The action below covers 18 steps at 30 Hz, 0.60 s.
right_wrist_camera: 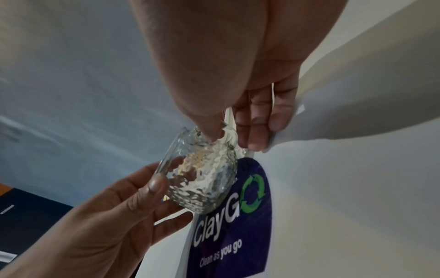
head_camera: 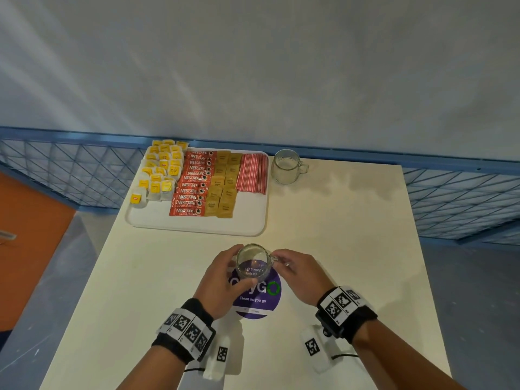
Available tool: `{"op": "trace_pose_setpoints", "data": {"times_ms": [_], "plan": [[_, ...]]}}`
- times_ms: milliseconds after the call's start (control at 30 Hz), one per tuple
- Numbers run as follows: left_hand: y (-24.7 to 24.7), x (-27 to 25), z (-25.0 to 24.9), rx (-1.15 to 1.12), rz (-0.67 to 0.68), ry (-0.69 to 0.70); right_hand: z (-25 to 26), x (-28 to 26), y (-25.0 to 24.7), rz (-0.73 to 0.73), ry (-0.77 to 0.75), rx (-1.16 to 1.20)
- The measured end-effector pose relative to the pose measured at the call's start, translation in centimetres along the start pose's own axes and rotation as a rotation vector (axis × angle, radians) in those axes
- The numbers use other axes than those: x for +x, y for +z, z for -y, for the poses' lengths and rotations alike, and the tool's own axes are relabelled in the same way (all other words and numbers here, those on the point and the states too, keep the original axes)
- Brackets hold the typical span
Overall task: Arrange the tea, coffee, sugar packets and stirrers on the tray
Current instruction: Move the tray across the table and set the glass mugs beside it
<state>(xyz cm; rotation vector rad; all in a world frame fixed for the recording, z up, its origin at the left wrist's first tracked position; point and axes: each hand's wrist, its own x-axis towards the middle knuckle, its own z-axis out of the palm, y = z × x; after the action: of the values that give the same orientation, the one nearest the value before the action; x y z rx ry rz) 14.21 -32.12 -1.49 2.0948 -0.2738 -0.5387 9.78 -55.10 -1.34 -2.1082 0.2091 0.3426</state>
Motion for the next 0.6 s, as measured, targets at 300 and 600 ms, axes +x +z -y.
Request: {"op": "trace_pose_setpoints", "data": {"times_ms": [300,600], "plan": [[1.0,3.1,-2.4,0.05,0.037,0.049,-0.5,0.2,-2.8,-0.112,-0.009,0.03],[1.6,8.2,-6.1,0.084,0.093,0.07,-1.7,2.7,-5.2,-0.233,0.023,0.117]]}}
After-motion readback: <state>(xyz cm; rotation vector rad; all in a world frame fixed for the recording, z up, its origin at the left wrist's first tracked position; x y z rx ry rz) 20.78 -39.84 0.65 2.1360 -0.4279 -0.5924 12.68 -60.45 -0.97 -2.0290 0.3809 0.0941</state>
